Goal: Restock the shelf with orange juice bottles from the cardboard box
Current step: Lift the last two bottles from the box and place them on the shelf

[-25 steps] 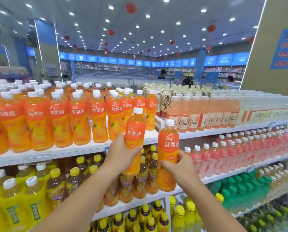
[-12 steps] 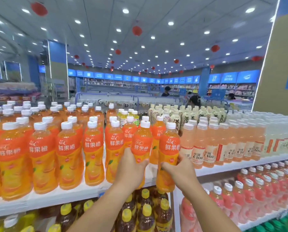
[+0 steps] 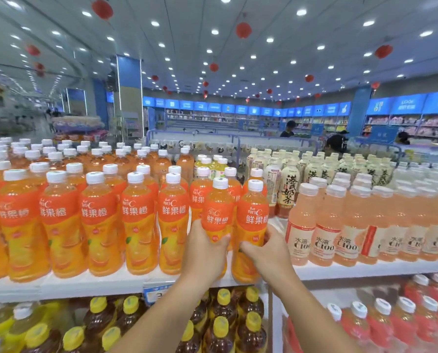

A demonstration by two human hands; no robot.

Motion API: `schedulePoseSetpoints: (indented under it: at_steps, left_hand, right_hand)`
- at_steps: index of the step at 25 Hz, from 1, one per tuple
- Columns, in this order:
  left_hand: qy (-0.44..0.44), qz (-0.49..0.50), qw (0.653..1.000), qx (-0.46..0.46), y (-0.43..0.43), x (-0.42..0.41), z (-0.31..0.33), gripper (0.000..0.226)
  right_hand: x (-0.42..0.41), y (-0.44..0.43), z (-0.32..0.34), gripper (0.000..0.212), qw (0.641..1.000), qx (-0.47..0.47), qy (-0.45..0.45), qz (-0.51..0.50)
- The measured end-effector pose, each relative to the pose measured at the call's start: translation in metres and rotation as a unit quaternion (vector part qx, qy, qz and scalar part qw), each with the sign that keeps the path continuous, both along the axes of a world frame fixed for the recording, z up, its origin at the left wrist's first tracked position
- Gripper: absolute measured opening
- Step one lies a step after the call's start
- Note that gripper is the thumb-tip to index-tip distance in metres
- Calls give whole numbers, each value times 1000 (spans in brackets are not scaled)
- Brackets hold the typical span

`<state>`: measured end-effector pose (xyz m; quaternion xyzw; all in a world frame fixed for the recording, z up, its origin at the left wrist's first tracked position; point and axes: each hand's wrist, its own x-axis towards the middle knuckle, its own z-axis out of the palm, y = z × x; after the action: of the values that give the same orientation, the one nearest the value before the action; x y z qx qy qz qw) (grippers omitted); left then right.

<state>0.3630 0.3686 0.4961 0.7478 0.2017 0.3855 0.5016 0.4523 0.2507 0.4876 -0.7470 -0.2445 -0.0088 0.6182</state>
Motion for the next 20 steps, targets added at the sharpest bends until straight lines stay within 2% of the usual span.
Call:
schedulePoseSetpoints:
  at_steps: [3, 7, 10, 15, 20]
  left_hand:
    - [-22, 29, 999, 12, 4, 0, -8, 31]
    - [-18, 56, 997, 54, 10, 5, -19, 48]
    - [9, 59, 996, 62, 7, 3, -19, 58]
    - [111, 67, 984, 123, 4, -7, -52, 45]
    - [105, 88, 983, 119, 0, -8, -56, 50]
  right_hand:
    - [0, 9, -7, 35, 1000, 3, -14, 17]
    - [4, 15, -11, 47, 999, 9, -29, 25]
    - [5, 11, -19, 42, 997, 9, -60, 37]
    - [0, 2, -30, 29, 997, -26, -67, 21]
    - [2, 3, -33, 32, 997, -13, -62, 38]
